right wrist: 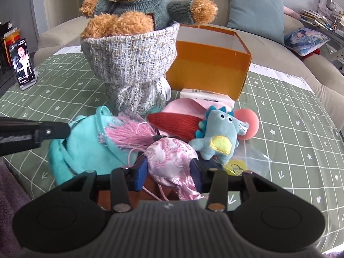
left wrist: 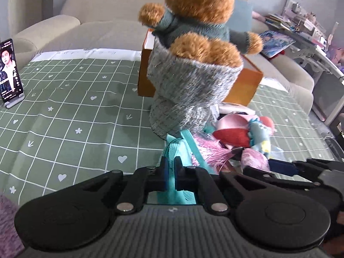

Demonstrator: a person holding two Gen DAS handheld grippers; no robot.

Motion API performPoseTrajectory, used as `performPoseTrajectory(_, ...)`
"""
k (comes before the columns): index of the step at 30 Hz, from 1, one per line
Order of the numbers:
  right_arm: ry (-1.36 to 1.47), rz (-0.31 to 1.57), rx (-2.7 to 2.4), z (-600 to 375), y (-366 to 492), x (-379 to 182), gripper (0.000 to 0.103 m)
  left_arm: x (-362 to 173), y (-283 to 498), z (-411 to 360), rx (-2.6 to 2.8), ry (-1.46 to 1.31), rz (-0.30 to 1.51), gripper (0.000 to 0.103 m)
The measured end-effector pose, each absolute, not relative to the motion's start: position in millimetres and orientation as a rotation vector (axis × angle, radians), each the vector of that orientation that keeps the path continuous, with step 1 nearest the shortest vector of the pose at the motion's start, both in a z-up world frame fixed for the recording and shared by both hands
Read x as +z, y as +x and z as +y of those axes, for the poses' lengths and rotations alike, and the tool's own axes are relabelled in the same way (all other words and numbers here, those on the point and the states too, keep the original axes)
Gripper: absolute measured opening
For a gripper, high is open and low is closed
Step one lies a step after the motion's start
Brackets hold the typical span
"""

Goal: Organize soft objects
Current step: 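Grasp the teal plush with the left tool while the right tool grasps the pink satin pouch, then lift the teal plush with the left tool while the right tool lifts the pink pouch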

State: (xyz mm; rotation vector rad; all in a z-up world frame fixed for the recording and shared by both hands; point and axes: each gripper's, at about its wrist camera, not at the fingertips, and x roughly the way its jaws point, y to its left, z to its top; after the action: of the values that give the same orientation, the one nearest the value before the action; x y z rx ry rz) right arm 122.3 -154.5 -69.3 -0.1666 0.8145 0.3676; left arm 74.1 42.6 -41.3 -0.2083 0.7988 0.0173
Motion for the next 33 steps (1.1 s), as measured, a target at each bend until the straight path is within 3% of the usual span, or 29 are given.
performPoseTrajectory(18, -0.067, 0.679, 0.392, -178.5, 88.1, -29.1, 0.043, 10.1, 53.9, 38.8, -0.005, -0.136, 0.588, 0.0)
performPoseTrajectory(26, -0.105, 0.835, 0.479, -146.8, 92.4, -62.6, 0.043, -58.9, 85.5, 71.7, 0.057, -0.302, 0.98, 0.004)
performPoseTrajectory(28, -0.146, 0.826, 0.49, -136.4, 90.5, -67.0, 0.043, -59.7, 82.7, 77.2, 0.05, -0.333, 1.001, 0.025)
performPoseTrajectory(29, -0.154, 0.824, 0.499, -133.0, 90.9, -67.8, 0.043, -56.0, 81.5, 76.8, 0.049, -0.318, 0.988, 0.045)
performPoseTrajectory(30, -0.155, 0.824, 0.51, -131.1, 90.9, -68.4, 0.043, -51.2, 79.5, 74.8, 0.054, -0.284, 0.966, 0.06)
performPoseTrajectory(33, -0.158, 0.833, 0.525, -128.5, 91.5, -69.6, 0.043, -47.8, 76.8, 63.0, 0.028, -0.167, 0.953, 0.071)
